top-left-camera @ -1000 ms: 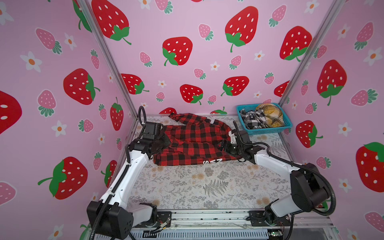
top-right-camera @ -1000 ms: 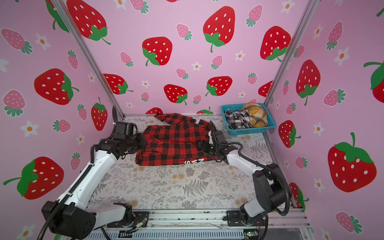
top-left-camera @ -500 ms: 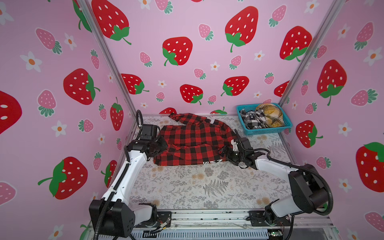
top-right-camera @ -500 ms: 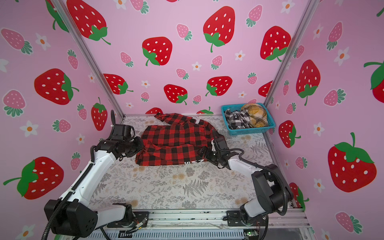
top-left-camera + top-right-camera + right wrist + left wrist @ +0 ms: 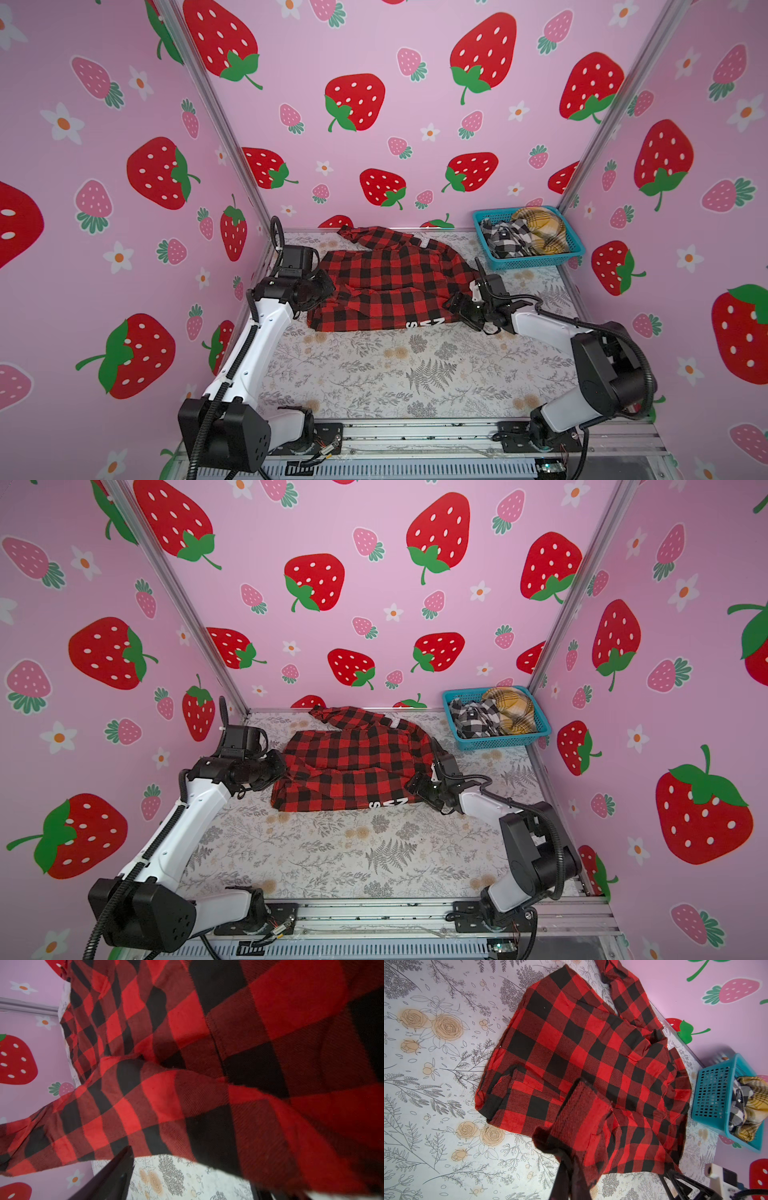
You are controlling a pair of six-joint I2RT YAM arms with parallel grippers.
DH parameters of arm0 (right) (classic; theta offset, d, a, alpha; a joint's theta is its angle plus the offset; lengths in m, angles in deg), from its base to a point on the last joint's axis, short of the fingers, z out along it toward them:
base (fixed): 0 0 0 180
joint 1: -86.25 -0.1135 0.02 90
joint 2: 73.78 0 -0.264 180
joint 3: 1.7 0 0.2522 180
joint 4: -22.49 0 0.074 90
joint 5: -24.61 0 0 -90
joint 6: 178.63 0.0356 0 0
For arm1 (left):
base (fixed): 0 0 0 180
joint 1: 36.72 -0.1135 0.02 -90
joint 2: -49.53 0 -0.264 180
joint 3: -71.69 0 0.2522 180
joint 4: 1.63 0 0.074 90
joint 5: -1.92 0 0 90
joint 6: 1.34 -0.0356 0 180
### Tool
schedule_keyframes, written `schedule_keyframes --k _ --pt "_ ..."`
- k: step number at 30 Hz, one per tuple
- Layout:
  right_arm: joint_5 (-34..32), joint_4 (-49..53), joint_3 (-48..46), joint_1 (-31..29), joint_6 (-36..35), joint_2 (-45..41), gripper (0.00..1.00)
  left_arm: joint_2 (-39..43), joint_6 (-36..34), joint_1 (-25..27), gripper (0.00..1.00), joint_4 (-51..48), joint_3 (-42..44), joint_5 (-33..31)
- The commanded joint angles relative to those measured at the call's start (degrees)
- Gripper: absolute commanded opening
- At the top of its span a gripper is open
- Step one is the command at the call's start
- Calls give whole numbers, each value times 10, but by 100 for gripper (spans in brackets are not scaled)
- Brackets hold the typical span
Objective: Fold and stack the long sleeve shirts
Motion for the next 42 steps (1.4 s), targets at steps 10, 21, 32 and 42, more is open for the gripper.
schedule_keyframes --k 10,21,32,42 --pt "41 -66 27 35 24 39 38 -50 -44 -16 0 -33 -22 -54" --pt "52 -128 -15 33 19 84 0 -182 -32 -50 0 31 44 -71" --pt "48 -136 -12 29 16 56 0 -205 -43 -50 0 21 -17 -94" --pt "30 -138 -32 5 17 65 20 -264 -44 -57 0 48 38 -121"
